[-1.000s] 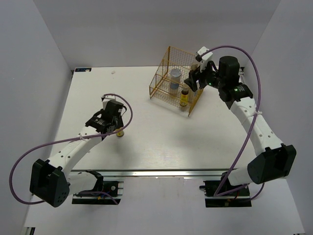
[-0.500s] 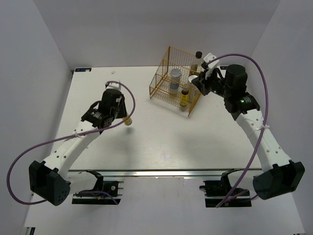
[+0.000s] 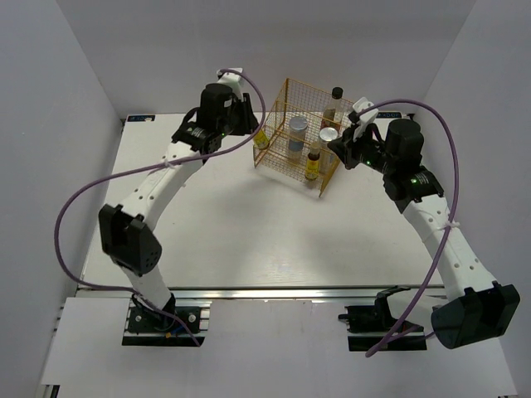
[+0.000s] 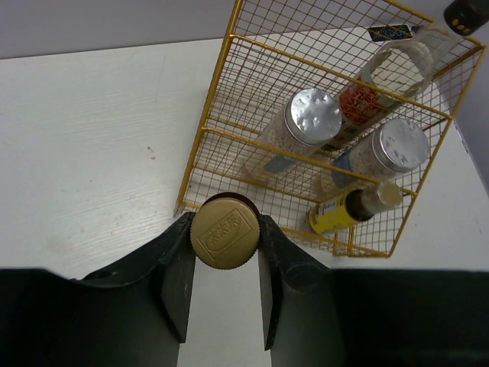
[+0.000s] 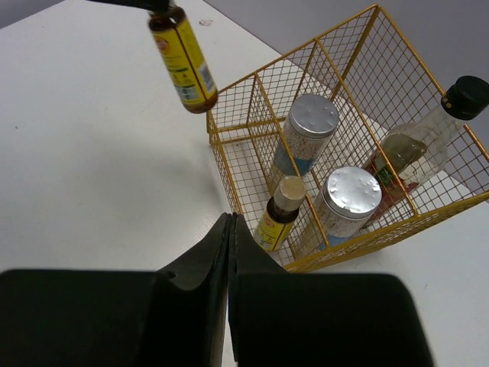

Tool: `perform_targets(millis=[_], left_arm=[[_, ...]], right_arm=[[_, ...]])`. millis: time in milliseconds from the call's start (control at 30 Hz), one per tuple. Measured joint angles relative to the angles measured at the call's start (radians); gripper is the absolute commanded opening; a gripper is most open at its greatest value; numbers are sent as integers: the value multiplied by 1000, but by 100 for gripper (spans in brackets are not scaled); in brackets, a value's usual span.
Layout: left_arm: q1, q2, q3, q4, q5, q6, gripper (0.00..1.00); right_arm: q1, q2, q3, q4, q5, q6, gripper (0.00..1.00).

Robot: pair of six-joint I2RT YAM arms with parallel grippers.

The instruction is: Organize the condiment bottles

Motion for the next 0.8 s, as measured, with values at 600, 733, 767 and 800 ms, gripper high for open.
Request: perform_targets(millis=[600, 733, 767, 800], left_arm=[[-95, 316, 240, 32, -18, 20, 0], [-112, 341, 243, 31, -40, 45, 0], [-114, 351, 243, 28, -47, 52, 0], [-118, 361, 243, 27, -54, 58, 0]], right_arm=[[-32, -26, -76, 25, 17, 37, 0], [-34, -27, -83, 30, 21, 37, 0], [-36, -27, -85, 30, 22, 37, 0], [-37, -27, -86, 30, 25, 37, 0]])
